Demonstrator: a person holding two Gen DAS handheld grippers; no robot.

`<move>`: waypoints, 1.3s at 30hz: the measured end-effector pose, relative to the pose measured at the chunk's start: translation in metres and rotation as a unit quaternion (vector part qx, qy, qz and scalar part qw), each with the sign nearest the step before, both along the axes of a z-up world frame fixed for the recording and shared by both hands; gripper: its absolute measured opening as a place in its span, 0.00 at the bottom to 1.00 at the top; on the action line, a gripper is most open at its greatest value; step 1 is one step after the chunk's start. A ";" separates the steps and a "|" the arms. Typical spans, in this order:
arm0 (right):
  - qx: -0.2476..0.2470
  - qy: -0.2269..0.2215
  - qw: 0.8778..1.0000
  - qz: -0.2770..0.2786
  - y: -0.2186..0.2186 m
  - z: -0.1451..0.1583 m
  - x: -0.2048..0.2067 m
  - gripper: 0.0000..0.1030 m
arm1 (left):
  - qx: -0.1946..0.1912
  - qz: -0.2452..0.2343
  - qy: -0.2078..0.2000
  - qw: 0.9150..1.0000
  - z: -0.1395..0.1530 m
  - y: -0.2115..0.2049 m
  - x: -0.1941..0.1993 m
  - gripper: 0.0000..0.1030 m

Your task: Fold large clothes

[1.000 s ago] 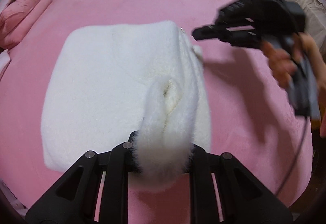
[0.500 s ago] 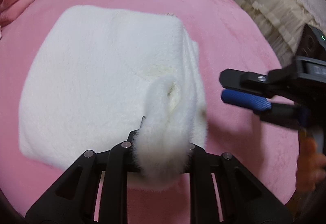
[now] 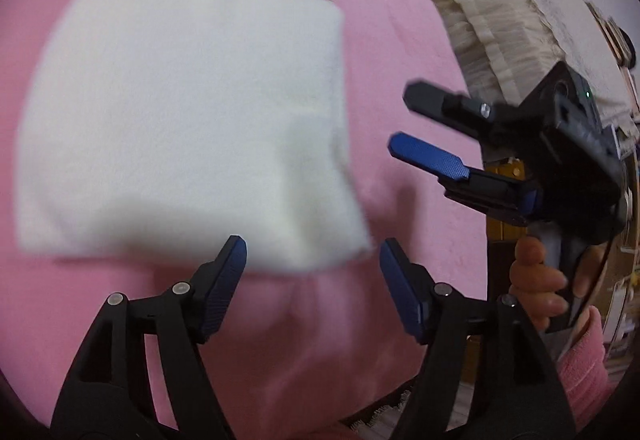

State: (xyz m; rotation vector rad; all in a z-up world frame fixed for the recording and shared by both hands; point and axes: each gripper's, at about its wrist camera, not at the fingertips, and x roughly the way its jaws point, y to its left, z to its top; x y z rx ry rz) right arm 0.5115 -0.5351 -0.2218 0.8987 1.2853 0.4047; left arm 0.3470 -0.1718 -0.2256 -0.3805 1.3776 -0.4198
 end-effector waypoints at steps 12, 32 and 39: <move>-0.244 0.015 0.965 0.090 0.111 0.014 -0.011 0.05 | 0.131 0.094 0.018 0.987 -0.010 0.125 0.028 0.66; -0.289 -0.123 0.949 0.025 0.144 0.099 -0.055 0.25 | 0.077 -0.004 0.009 0.997 -0.026 0.091 0.051 0.16; -0.286 -0.037 0.954 0.083 0.163 0.039 -0.074 0.00 | 0.127 0.011 0.059 0.990 -0.095 0.091 0.021 0.01</move>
